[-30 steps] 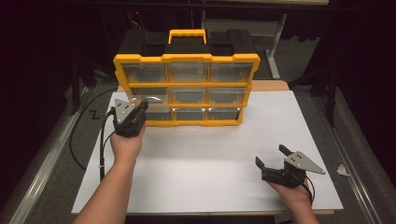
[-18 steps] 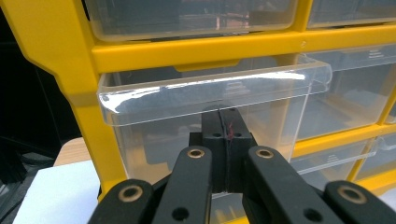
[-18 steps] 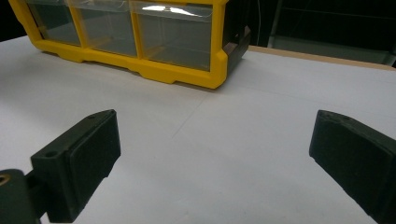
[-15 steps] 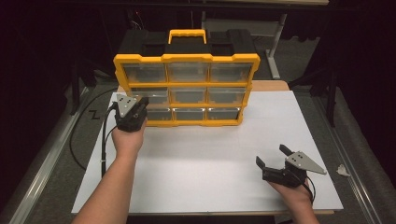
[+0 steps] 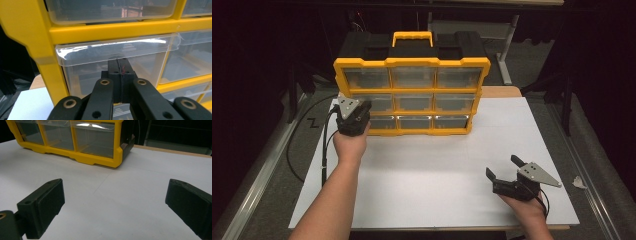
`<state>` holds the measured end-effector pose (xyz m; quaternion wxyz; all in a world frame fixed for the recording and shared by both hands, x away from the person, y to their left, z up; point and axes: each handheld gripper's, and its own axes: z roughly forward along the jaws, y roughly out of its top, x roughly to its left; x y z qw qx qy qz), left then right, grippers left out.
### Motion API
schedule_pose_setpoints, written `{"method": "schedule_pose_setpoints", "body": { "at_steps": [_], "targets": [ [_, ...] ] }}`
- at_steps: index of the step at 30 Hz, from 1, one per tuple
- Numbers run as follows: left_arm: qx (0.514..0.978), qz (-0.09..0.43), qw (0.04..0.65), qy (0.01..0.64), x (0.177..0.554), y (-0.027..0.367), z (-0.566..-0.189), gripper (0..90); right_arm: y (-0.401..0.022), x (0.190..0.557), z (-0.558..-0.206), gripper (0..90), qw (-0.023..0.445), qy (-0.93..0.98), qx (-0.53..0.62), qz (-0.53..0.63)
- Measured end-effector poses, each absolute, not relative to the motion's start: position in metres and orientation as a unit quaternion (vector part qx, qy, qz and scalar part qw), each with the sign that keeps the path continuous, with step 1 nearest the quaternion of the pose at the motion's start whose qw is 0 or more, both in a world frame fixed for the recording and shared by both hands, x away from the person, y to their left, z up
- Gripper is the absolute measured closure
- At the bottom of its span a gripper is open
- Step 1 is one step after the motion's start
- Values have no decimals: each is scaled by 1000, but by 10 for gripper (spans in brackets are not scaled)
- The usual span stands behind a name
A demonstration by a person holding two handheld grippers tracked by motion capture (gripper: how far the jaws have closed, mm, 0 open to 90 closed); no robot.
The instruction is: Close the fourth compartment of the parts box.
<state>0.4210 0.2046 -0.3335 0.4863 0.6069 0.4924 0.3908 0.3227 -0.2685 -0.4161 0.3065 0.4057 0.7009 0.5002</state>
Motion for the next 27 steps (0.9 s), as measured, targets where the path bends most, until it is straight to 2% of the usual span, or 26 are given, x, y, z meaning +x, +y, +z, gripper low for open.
{"method": "schedule_pose_setpoints", "body": {
  "at_steps": [16, 27],
  "targets": [
    [603, 390, 482, 502, 428, 208, -332, 899, -269, 324, -417, 38, 306, 701, 407, 499],
    [616, 376, 496, 482, 399, 214, -333, 899, -269, 322, -416, 38, 310, 701, 406, 498]
  ]
}}
